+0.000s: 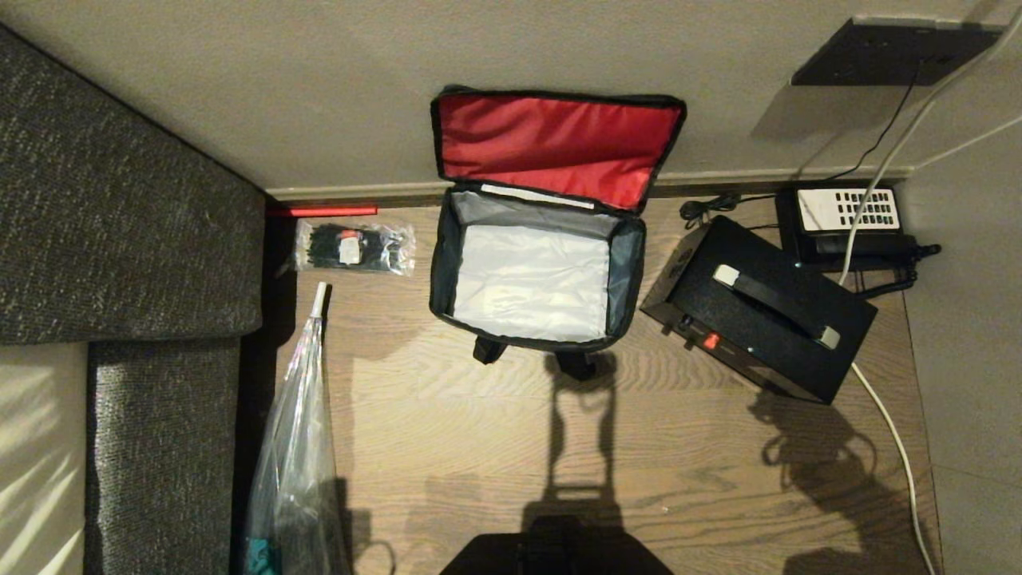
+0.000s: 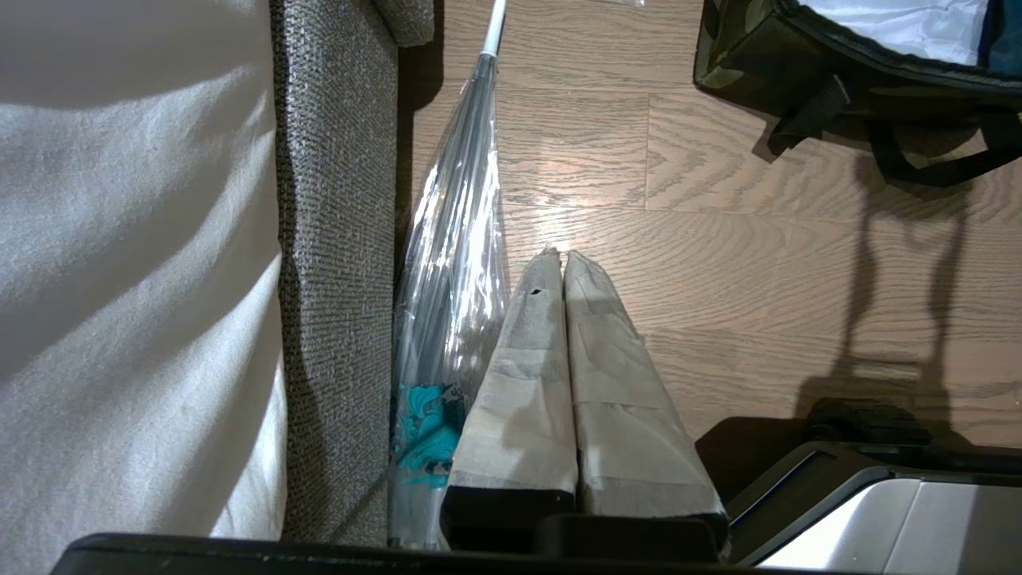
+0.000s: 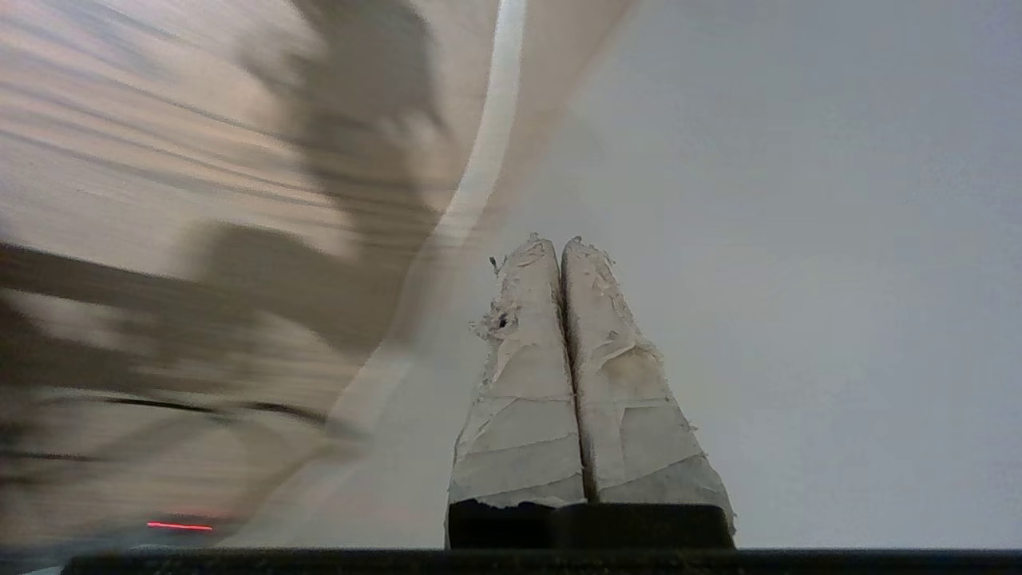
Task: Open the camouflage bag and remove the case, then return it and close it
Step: Grip the handle again
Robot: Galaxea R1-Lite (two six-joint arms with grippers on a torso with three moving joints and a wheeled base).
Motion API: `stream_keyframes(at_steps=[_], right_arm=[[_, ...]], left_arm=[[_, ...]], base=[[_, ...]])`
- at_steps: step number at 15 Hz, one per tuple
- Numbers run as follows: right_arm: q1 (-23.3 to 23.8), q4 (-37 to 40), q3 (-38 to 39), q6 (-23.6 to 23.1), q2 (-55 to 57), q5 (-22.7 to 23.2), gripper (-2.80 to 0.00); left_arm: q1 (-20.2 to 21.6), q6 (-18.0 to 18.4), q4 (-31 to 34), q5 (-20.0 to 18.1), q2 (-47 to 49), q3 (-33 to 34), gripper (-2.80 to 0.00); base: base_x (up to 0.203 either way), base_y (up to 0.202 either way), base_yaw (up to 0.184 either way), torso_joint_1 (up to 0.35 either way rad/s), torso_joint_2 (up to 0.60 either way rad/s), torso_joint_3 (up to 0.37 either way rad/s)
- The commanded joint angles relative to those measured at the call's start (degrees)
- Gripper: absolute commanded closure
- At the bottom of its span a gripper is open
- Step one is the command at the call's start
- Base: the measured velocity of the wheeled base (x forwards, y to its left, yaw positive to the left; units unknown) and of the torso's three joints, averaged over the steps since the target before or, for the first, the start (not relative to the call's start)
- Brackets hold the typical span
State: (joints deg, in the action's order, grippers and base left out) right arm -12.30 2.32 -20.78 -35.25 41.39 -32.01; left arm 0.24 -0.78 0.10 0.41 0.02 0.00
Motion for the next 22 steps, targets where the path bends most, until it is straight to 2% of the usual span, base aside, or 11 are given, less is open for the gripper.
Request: stream_keyframes(at_steps=[1,2,3,5,6,9,14,22], right_arm=[[2.9,3.7,5.1,16.7,-15.8,9.2,0.0],[4.4,2.3,9.8,23.8,-18.8,15.0,0.0],[6.2,-0.6,14.1,27.1,-21.4,20.3,0.0],[9.5,-5.0,19.9,30.4,-27.4,30.1,0.0],[10.5,-5.3,20.4,31.1,-29.2,32.9,0.0],[10.9,-5.2,20.7,30.0,-30.0,33.4,0.0],[11.5,-2.4,20.7,30.8,-41.4,33.2,0.0],[11.5,-2.3,20.7,31.4,-41.5,33.2,0.0]], left_arm=[[0.0,-0.1,0.0,0.0,-0.1,0.2,0.0],[0.0,0.0,0.0,0.0,-0.1,0.2,0.0],[0.0,-0.1,0.0,0.0,-0.1,0.2,0.0],[0.1,0.0,0.0,0.0,-0.1,0.2,0.0],[0.0,-0.1,0.0,0.0,-0.1,0.2,0.0],[0.0,0.0,0.0,0.0,-0.1,0.2,0.0],[0.0,0.0,0.0,0.0,-0.1,0.2,0.0],[0.0,0.0,0.0,0.0,-0.1,0.2,0.0]], base=[[0.0,0.0,0.0,0.0,0.0,0.0],[0.0,0.0,0.0,0.0,0.0,0.0],[0.0,0.0,0.0,0.0,0.0,0.0],[0.0,0.0,0.0,0.0,0.0,0.0],[0.0,0.0,0.0,0.0,0.0,0.0],[0.0,0.0,0.0,0.0,0.0,0.0],[0.0,0.0,0.0,0.0,0.0,0.0],[0.0,0.0,0.0,0.0,0.0,0.0]])
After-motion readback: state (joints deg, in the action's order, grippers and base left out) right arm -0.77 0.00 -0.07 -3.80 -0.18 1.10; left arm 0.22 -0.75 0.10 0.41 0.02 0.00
